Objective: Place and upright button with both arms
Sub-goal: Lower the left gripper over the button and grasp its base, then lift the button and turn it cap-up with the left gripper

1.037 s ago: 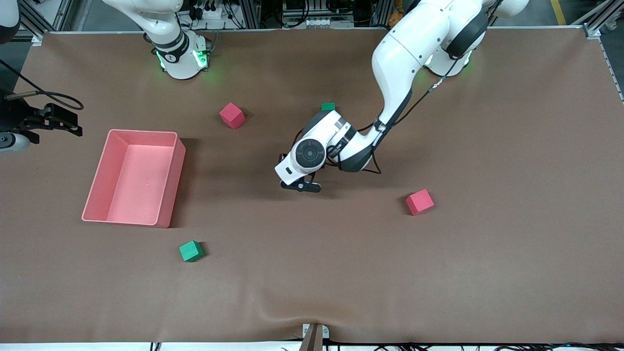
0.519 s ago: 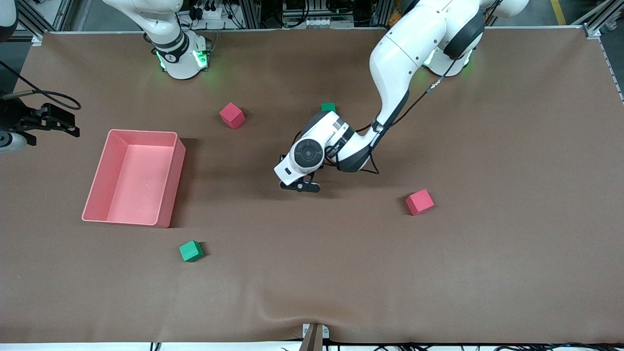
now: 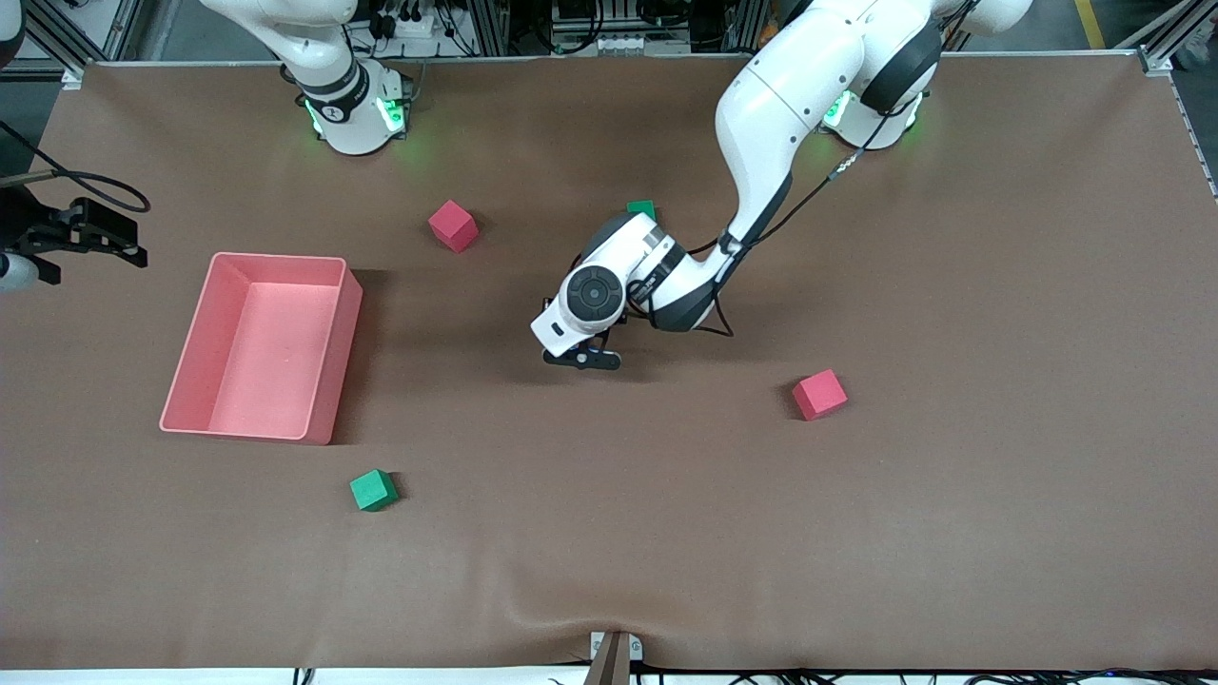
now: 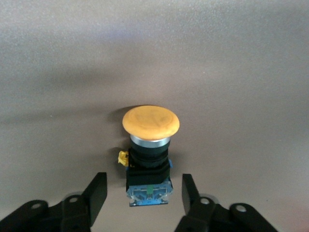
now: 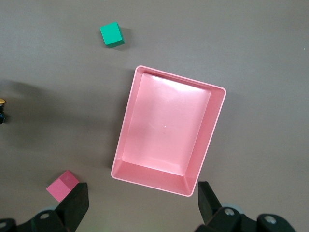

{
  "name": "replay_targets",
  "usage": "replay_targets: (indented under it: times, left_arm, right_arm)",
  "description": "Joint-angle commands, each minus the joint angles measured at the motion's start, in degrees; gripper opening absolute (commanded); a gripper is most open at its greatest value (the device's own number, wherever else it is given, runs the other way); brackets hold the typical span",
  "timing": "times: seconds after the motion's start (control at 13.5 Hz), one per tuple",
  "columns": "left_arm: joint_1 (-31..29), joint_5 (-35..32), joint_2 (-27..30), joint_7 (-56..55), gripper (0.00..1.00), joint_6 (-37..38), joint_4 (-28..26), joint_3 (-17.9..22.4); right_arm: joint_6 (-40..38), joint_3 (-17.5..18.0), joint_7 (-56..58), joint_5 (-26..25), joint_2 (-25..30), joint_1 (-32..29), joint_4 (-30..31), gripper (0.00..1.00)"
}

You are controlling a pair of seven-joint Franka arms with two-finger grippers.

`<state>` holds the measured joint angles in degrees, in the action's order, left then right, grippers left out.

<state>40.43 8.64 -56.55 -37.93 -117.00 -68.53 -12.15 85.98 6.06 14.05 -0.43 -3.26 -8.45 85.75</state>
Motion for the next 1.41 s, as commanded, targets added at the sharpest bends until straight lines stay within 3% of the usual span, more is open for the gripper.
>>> replay_targets:
  times: [0.0,0.15,0.3,0.44,0.96,1.33]
  left_arm:
    - [0.9,0.8,-0.9,-1.0,0.58,0.2,1.6,0.9]
    - [0.8,0.8,-0.9,-1.0,0.44,0.2,1.6,1.0]
    - [0.9,0.8,-0.9,-2.3,0.17,0.1,1.6,1.8]
    - [0.8,0.8,-0.4,-3.7,0.00,0.6,1.5,1.8]
    - [0.1,-4.3,6.5,-18.5,0.00,1.1,0.6,4.4]
    - [0.9,-14.2,8.7,-30.8,0.00,-1.9,0.9,10.6]
  right_arm:
    - [-0.5,0.1,0.8,0.1,0.4,0.1,-0.7,1.00]
    - [-0.6,0.3,0.9,0.0,0.4,0.7,-0.7,1.00]
    - [-0.6,0.3,0.9,-0.3,0.4,0.4,-0.7,1.00]
    - [-0.5,0.2,0.9,-0.7,0.4,0.6,-0.7,1.00]
    - [-0.6,0.2,0.7,-0.7,0.4,0.5,-0.7,1.00]
    - [-0.7,0.3,0.7,-0.5,0.4,0.8,-0.5,1.00]
